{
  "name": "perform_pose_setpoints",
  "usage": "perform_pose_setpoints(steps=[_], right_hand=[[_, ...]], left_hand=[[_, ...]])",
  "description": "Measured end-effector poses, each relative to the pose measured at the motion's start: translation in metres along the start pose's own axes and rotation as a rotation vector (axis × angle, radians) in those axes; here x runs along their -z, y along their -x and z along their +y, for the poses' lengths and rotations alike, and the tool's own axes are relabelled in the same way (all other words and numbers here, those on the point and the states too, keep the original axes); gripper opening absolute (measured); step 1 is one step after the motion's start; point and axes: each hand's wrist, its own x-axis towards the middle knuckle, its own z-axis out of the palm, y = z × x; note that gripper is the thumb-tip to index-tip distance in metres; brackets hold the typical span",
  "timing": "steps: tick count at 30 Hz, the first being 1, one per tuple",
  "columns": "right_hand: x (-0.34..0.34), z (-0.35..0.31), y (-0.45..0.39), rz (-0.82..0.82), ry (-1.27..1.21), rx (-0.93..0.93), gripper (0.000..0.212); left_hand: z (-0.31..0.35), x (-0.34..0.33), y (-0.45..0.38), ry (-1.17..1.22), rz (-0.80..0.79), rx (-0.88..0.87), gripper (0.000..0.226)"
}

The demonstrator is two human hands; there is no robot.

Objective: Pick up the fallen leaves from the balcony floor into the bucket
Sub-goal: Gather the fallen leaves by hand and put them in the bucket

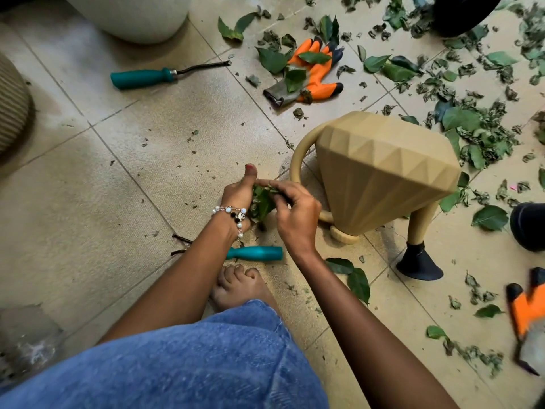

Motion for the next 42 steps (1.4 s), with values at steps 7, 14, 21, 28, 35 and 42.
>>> perform_pose_setpoints(steps=[7,14,21,28,35,42], right_hand=[[-0.023,-0.002,-0.008,-0.265,0.284,0.260,0.045],[-0.014,0.003,-0.004,-0.567,0.316,0.278,0.064],[-0.001,0.016,0.007,-0.323,0.119,-0.047,0.012],[-0.013,0.032,0.015,-0.526,0.550,0.122,0.017],[0.062,0.062,0.048,-0.407,0.415,0.079,0.019],[0.113,0.115,0.102,-0.066,0.541,-0.230,0.055]], left_hand=[[0.007,-0.009,0.002,0.118,-0.143,0.114,0.068],[0.005,0.003,-0.014,0.120,0.124,0.058,0.056],[0.012,0.007,-0.014,0.309,0.158,-0.038,0.042],[0.014,-0.005,-0.008,0.223,0.178,-0.087,0.046],[-0.003,-0.016,-0.003,0.140,0.054,-0.042,0.043],[-0.039,-0.042,0.011,0.050,-0.026,-0.024,0.042]])
